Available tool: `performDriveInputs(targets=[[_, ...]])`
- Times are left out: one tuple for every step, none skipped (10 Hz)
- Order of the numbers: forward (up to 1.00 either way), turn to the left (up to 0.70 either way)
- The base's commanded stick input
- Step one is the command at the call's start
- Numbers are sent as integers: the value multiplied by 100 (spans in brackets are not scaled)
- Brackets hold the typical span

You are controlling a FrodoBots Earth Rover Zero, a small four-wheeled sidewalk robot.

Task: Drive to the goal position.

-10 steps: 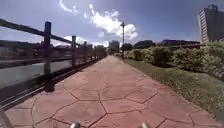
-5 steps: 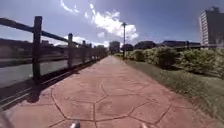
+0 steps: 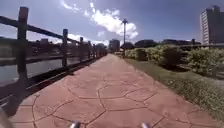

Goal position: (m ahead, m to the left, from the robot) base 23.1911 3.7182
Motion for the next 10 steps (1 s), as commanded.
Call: performDriveInputs(targets=[[85, 0], [85, 0], [85, 0], [85, 0], [85, 0], [85, 0], [85, 0], [85, 0], [85, 0], [85, 0]])
